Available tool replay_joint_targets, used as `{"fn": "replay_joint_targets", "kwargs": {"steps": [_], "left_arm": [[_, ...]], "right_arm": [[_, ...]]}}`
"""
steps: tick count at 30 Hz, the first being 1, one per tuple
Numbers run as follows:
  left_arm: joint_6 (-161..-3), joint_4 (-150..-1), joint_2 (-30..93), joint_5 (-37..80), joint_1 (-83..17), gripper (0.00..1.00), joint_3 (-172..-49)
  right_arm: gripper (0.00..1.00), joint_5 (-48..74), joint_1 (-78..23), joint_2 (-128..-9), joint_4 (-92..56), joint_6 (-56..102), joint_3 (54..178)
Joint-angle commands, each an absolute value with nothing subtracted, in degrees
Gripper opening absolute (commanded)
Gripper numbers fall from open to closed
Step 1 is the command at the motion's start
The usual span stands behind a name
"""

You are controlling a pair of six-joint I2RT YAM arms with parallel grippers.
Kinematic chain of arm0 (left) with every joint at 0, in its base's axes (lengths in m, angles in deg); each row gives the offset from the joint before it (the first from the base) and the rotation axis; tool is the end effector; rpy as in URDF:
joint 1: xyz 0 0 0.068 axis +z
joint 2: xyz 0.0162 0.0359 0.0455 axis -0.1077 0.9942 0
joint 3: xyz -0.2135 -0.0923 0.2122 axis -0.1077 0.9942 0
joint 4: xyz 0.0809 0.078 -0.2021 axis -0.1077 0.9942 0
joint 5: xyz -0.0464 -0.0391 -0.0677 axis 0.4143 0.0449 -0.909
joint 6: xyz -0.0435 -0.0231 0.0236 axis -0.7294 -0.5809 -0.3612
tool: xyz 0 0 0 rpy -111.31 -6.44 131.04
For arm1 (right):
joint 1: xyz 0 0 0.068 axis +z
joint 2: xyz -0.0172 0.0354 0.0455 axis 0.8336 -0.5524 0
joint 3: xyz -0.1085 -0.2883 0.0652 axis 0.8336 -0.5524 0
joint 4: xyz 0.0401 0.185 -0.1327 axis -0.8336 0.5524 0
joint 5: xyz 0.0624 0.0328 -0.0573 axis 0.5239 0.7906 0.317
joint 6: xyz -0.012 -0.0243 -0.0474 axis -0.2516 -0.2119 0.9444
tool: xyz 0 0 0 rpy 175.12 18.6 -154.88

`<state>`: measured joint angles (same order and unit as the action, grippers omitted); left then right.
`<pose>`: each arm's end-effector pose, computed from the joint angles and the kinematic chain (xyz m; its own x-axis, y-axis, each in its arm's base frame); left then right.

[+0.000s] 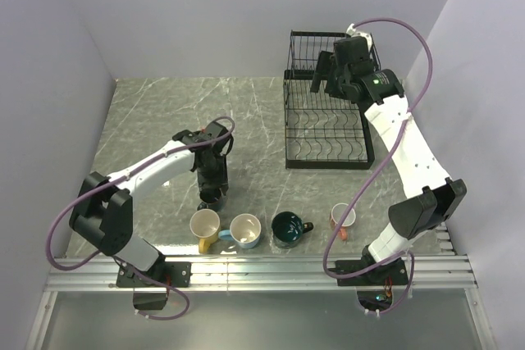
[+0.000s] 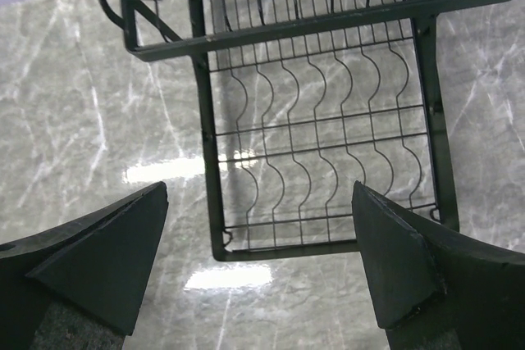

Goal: Load the cups into the dish rack

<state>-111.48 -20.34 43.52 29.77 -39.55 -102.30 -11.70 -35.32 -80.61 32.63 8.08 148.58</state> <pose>0.2090 -0.1376 0.2842 -0.9729 -0.1492 -0.1768 -0.1213 0.9798 -0.1590 0.2952 0.1026 0.4697 -0.5577 0.1617 -0.8141 0.0868 0.9868 0.1366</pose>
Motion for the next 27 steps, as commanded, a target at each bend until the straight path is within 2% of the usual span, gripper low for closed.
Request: {"fn": "replay_joint_targets", "kwargs": {"steps": [1, 3, 10, 12, 19, 23, 27], "left_arm": [[-110.63, -22.79, 44.47, 29.76, -39.67, 0.41, -101.73], [-110.37, -23.58, 45.44, 29.50, -39.67, 0.37, -101.03], [-109.05, -27.98, 47.46, 25.10, -39.67, 0.06, -99.70], [-108.61, -27.72, 47.81, 25.19, -39.76, 0.00, -100.14], [-105.45, -25.60, 45.89, 23.88, -38.71, 0.00, -108.74], [-104.04, -30.17, 45.00, 11.53, -34.33, 0.00, -118.83], [-110.77, -42.19, 44.22, -5.89, -27.73, 0.00, -121.85]], "right_arm": [[1.00, -13.67, -34.93, -78.02, 32.02, 9.03, 147.19], [1.00, -13.67, -34.93, -77.93, 31.93, 9.03, 146.84], [1.00, -14.19, -34.93, -77.58, 31.67, 9.38, 147.89], [1.00, -14.37, -34.93, -77.05, 31.14, 9.64, 147.63], [1.00, -8.77, -35.02, -75.73, 29.39, 10.08, 149.64], [1.00, 7.47, -35.02, -75.29, 25.69, 10.62, 153.32], [1.00, 15.31, -35.28, -73.54, 20.87, 9.12, 153.96]]}}
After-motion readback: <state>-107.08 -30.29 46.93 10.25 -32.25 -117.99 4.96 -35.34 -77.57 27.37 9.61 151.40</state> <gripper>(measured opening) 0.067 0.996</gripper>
